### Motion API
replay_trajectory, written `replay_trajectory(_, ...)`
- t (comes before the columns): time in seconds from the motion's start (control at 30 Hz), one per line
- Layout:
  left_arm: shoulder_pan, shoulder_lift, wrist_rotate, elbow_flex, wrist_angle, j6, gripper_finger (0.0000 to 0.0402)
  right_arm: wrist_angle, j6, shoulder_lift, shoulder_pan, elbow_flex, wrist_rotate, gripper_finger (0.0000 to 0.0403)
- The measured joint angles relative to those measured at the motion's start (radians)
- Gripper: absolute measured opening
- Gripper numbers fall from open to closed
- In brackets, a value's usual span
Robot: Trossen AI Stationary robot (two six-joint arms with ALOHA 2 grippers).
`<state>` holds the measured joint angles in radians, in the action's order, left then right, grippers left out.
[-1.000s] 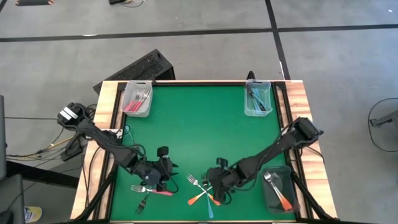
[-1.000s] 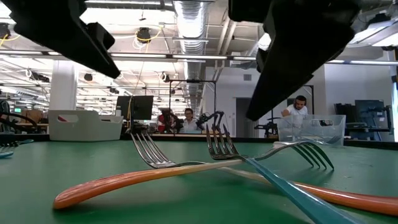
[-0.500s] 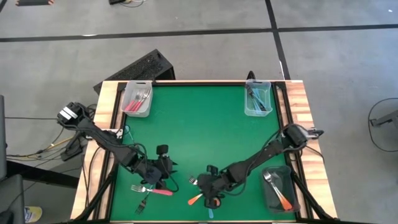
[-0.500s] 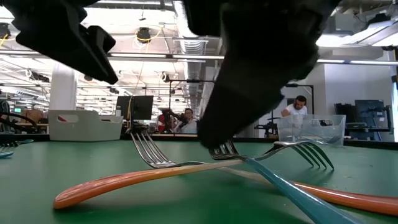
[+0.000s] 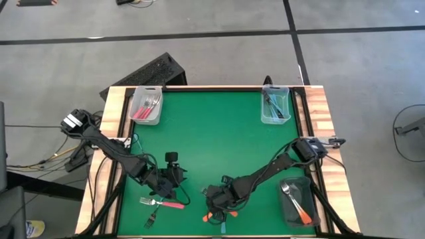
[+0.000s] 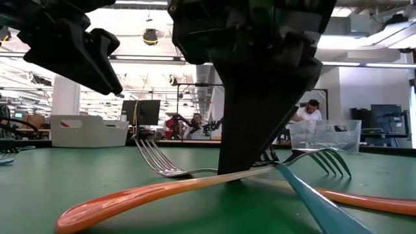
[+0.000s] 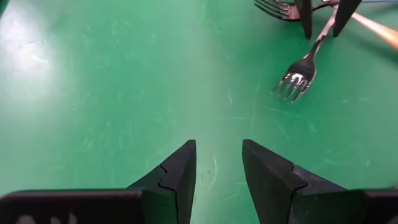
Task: Sort silverware by color (type)
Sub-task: Put the orange fork into the black bin
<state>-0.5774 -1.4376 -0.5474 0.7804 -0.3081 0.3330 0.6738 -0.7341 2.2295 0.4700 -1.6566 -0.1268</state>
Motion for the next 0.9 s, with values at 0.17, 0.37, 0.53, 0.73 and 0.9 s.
replay_trajectory(0.17, 0.012, 0.000, -0.027, 0.000, -0.004, 0.016, 0.0119, 0.029, 0.000, 0.011, -0.010, -0.014, -0.006, 0.0108)
replay_trajectory(0.37, 0.016, 0.000, -0.100, 0.000, -0.038, 0.101, 0.0119, 0.034, 0.006, 0.011, -0.030, -0.013, -0.018, 0.0037)
replay_trajectory(0.53, -0.014, 0.000, -0.154, 0.000, -0.067, 0.170, 0.0119, 0.023, 0.003, -0.005, -0.037, -0.010, -0.055, 0.0015)
replay_trajectory(0.73, -0.081, 0.000, -0.242, 0.000, -0.068, 0.189, 0.0119, 0.008, 0.007, -0.035, -0.047, -0.005, -0.117, 0.0023)
replay_trajectory(0.9, -0.111, 0.000, -0.255, 0.000, -0.086, 0.222, 0.0119, 0.015, 0.008, -0.076, -0.055, -0.008, -0.179, 0.0016)
